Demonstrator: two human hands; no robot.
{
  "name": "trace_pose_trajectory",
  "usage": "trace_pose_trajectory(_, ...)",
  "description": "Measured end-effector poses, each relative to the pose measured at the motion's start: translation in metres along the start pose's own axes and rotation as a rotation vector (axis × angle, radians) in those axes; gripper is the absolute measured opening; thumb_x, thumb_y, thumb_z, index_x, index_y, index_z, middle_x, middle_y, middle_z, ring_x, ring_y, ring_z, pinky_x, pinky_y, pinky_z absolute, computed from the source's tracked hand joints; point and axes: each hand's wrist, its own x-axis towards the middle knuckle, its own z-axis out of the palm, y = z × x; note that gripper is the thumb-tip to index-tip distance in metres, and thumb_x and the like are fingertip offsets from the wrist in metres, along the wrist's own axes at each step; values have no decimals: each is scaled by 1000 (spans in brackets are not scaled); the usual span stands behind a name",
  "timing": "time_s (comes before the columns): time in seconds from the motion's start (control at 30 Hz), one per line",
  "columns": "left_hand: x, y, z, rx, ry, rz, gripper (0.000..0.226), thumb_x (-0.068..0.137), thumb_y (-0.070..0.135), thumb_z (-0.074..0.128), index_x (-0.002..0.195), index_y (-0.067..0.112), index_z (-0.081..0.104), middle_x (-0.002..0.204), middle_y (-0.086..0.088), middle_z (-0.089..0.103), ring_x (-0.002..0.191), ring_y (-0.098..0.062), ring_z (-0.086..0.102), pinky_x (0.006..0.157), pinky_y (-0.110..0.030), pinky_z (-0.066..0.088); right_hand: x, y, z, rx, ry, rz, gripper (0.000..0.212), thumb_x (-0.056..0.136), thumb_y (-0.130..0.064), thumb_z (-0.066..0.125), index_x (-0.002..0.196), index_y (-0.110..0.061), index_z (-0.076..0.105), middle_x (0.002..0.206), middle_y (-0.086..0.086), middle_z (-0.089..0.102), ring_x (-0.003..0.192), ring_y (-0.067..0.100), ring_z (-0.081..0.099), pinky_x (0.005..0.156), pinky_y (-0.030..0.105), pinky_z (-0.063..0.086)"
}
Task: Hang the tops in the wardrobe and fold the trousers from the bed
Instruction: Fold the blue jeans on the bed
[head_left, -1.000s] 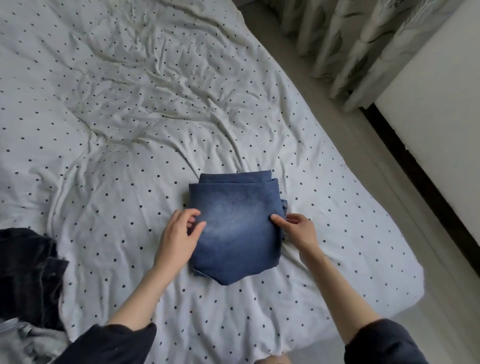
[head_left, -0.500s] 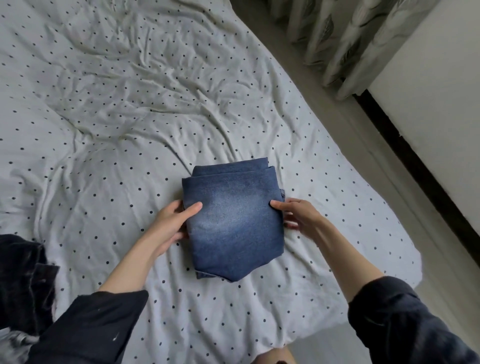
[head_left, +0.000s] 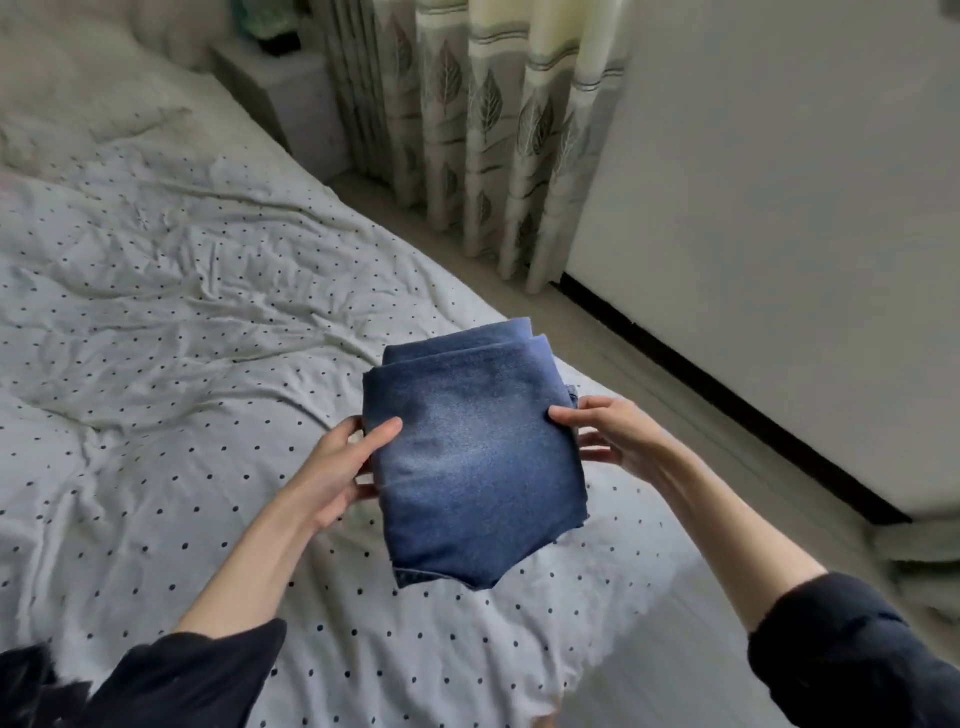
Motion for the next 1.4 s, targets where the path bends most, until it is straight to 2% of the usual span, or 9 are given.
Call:
trace_pose_trajectory(0.17,-34,25,53,116,-215,82,30,86,26,63,112,14,55,102,-8,67,82,-21,68,69,-41,57,-91,14,-44,90,172,-110,32,73,-31,78,87,-17,53,82,-2,67,71,14,63,67,27,51)
trace_pose_trajectory(0.3,-55,25,115,189,-362,96,32,84,27,64,111,13,56,99,-7,67,77,-17,68,55,-31,54,-163,46,-87,169,322,-138,31,73,-33,78,86,-18,55,88,1,70,80,18,66,71,28,53)
trace_pose_trajectory(0.53,-103,-14,260,322,-641,63,31,85,28,63,113,16,57,96,-3,69,77,-15,70,56,-30,54,-299,125,-171,342,625,-140,21,71,-32,79,82,-20,66,86,-2,72,75,14,67,68,26,48)
trace_pose_trajectory(0.7,-156,-52,380,429,-943,32,48,73,32,70,115,13,57,102,-4,72,87,-20,70,60,-34,56,-406,200,-220,507,878,-132,25,74,-31,78,90,-16,66,88,1,72,78,14,67,69,26,50)
trace_pose_trajectory(0.83,-199,-80,450,520,-1147,18,54,70,33,72,116,11,55,105,-5,71,93,-21,69,62,-33,56,-476,246,-233,622,1054,-90,28,77,-30,75,100,-14,68,94,2,72,87,18,67,70,28,50)
trace_pose_trajectory(1.03,-294,-128,565,646,-1493,-13,58,67,38,76,114,10,55,100,-4,72,87,-20,70,59,-31,55,-600,306,-232,829,1401,-75,26,73,-26,78,94,-14,69,96,6,72,89,22,65,81,35,49)
trace_pose_trajectory(1.17,-364,-156,621,689,-1670,-7,52,64,40,76,104,12,58,79,3,71,62,-11,66,47,-25,50,-675,321,-216,917,1609,-81,29,70,-26,79,95,-14,70,94,5,73,83,19,67,69,29,49)
trace_pose_trajectory(1.3,-438,-168,675,706,-1870,12,50,61,40,77,101,16,61,88,3,73,74,-14,69,54,-28,52,-743,321,-198,922,1856,-103,25,71,-28,78,90,-14,69,83,0,72,74,16,64,62,28,43)
trace_pose_trajectory(1.4,-494,-168,710,674,-1987,50,38,70,35,74,102,19,61,89,5,73,76,-11,69,58,-31,54,-785,315,-189,915,1995,-156,21,73,-29,77,85,-15,67,76,-2,71,71,15,64,60,27,44)
